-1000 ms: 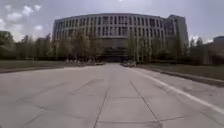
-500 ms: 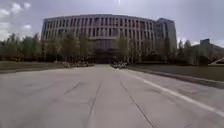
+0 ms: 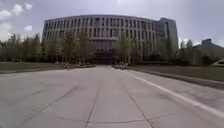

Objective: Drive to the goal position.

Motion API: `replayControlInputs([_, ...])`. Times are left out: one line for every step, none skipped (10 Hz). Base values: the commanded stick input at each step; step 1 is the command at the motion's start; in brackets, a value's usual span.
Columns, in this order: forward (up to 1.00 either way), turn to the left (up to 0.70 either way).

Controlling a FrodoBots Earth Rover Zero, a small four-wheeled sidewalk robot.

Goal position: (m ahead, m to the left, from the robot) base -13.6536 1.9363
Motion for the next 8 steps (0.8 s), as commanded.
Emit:
replayControlInputs([0.7,0.03])
replayControlInputs([0.7,0.03])
replayControlInputs([0.7,0.03])
replayControlInputs([0.7,0.03])
replayControlInputs([0.7,0.03])
replayControlInputs([0.7,0.03])
replayControlInputs([0.7,0.03])
replayControlInputs([0.7,0.03])
